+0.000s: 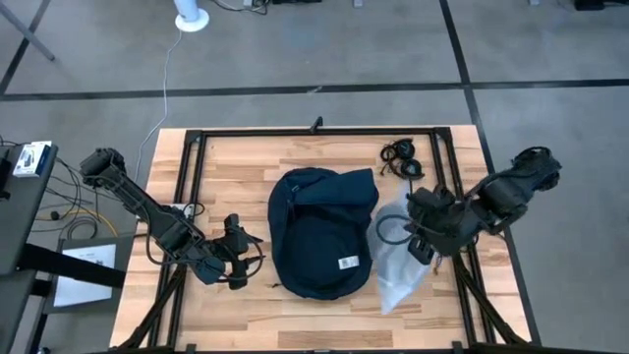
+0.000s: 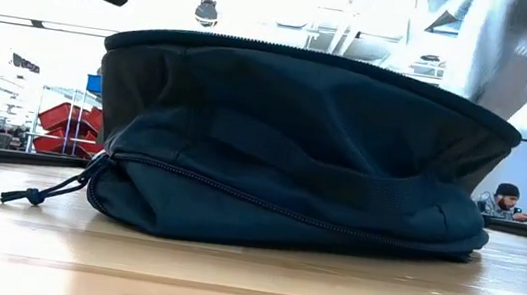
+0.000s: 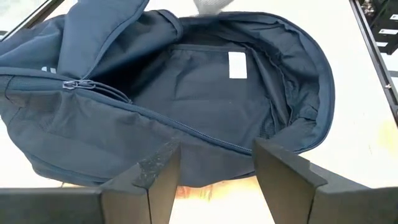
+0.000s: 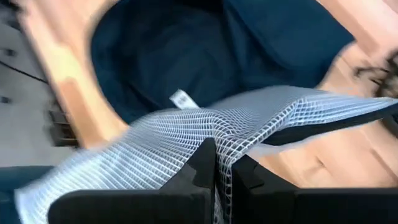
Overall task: Unpack backpack
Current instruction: Remove the white zip lock bag from the blue backpack
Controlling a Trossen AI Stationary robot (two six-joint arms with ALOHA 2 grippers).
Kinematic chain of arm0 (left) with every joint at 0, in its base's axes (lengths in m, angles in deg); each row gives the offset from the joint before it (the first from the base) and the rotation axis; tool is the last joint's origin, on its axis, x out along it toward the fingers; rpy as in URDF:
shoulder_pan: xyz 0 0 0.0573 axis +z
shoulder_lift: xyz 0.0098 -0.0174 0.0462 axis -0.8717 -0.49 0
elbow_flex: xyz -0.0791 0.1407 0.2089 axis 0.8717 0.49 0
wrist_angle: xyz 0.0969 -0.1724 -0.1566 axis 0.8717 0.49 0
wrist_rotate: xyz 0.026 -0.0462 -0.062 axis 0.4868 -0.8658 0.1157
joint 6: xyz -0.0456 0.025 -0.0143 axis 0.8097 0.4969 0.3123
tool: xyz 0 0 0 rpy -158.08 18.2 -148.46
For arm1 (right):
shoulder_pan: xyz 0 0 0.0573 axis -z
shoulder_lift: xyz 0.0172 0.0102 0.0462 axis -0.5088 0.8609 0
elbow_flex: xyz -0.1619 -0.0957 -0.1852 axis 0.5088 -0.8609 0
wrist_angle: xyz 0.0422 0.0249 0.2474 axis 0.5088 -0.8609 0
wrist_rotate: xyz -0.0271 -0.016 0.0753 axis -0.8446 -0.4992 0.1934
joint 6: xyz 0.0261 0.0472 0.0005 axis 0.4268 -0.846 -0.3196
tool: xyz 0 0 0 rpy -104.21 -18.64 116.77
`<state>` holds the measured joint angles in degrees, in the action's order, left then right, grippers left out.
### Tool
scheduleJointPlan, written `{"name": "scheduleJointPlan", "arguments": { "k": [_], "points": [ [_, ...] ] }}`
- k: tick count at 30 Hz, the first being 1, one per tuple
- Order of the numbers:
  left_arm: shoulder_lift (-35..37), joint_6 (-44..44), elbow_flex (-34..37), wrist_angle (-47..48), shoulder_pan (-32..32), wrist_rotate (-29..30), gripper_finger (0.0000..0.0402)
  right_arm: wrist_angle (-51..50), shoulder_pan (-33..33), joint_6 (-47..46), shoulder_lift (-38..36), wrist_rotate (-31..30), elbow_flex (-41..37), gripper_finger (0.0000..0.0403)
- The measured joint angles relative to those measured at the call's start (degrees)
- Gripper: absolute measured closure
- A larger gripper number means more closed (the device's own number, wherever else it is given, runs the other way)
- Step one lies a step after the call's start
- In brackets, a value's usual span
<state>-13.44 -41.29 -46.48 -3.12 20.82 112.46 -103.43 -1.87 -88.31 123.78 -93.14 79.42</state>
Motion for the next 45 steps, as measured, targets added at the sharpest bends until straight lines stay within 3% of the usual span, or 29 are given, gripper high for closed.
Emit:
{"name": "scheduleJointPlan", "arguments": {
  "k": [10,17,25,29,34,39,42,45],
  "points": [
    [0.0,-0.8,0.0,0.0,0.0,0.0,0.0217,1.7,3.0,-11.2,-12.5,-0.2,-27.6,0.0403],
    [0.0,0.3,0.0,0.0,0.0,0.0,0.0217,30.4,3.0,-12.6,-16.0,7.3,-46.2,0.0403],
    [0.0,-0.1,0.0,0.0,0.9,0.1,0.0217,56.4,3.8,-7.8,-10.5,20.7,-49.9,0.0403],
    [0.0,-0.9,0.0,-0.1,1.7,0.2,0.0217,62.3,4.3,-3.5,-10.7,20.9,-46.8,0.0403],
    [0.0,-1.1,0.0,0.0,2.5,0.2,0.0217,60.7,5.7,-0.3,-10.7,18.2,-44.5,0.0403],
    [0.0,-1.3,0.0,0.1,2.6,0.2,0.0217,44.7,5.9,-9.3,-9.5,17.7,-46.6,0.0403],
    [0.0,-1.2,0.0,0.9,2.6,0.2,0.0217,40.2,5.8,-12.9,-9.5,17.7,-47.3,0.0396],
    [0.0,-1.4,0.0,1.2,2.6,0.2,0.0217,37.9,5.8,-14.6,-9.5,18.7,-47.3,0.0366]
  ]
}}
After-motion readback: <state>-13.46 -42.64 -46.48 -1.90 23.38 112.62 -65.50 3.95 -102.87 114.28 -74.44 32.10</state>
